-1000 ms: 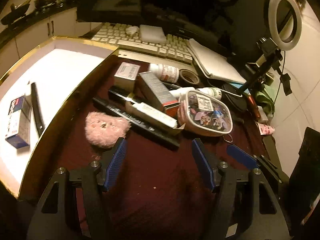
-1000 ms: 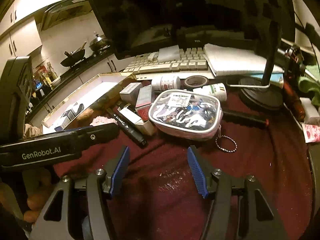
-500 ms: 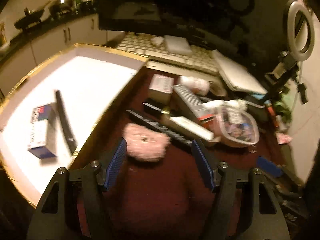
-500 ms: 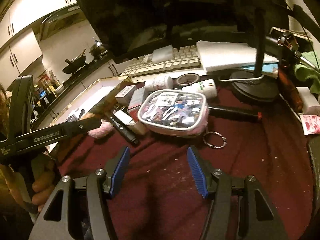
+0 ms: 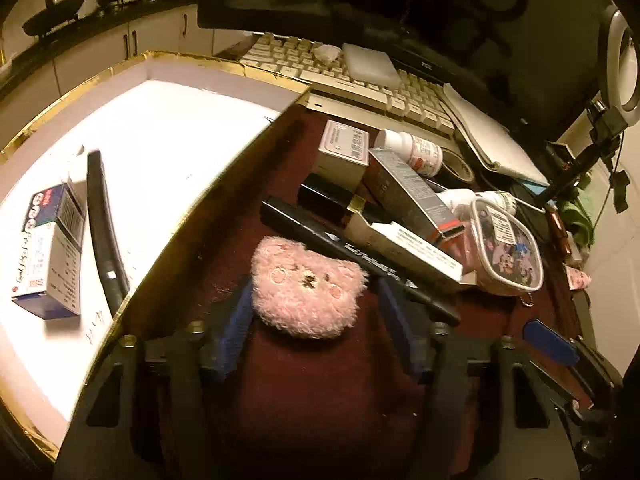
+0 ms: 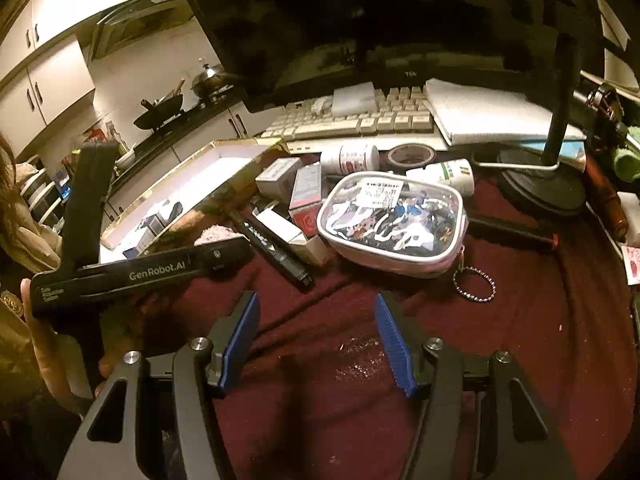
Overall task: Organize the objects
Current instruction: 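Move the left gripper to the pink fluffy pouch and grasp it, then carry the pink pouch into the tray with the left gripper while the right gripper grasps another black marker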
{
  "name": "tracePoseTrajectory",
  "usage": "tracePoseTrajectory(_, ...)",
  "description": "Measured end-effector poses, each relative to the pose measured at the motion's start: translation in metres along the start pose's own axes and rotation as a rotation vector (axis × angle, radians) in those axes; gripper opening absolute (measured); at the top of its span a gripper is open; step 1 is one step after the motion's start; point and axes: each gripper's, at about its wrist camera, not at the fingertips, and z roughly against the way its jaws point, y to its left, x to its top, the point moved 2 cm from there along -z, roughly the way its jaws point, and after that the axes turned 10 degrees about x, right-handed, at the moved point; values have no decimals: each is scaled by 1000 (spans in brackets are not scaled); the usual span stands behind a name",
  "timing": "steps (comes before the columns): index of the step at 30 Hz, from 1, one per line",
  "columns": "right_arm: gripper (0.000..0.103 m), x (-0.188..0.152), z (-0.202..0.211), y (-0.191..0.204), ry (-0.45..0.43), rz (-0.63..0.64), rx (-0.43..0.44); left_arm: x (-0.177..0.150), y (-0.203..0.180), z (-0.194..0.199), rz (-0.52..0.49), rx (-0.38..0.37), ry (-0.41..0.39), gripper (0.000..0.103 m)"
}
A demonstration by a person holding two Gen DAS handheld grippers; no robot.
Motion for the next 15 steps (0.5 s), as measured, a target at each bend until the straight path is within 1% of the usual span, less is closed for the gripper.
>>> tracePoseTrajectory(1, 60, 0, -2, 0, 3, -2, 5, -1, 0, 0, -5, 6, -3, 43)
tracePoseTrajectory(2, 60, 0, -2, 1, 4, 0, 8, -2, 0, 0, -13, 5, -9, 42)
tracePoseTrajectory(3, 60, 0, -3, 2, 5, 3, 10, -4, 0, 2, -20, 8, -16, 38)
tracePoseTrajectory(8, 59, -3, -11, 5, 34, 6, 34, -17, 5, 21, -25, 46, -63, 36)
tracePoseTrajectory(11, 59, 5, -18, 9, 50, 11, 66, -27, 9, 38, -29, 54, -96, 35)
tracePoseTrajectory(13, 59, 13, -25, 13, 56, 30, 80, -30, 12, 44, -22, 44, -102, 35)
tracePoseTrajectory(15, 59, 19, -33, 15, 75, 34, 107, -30, 18, 48, 6, 18, -101, 35)
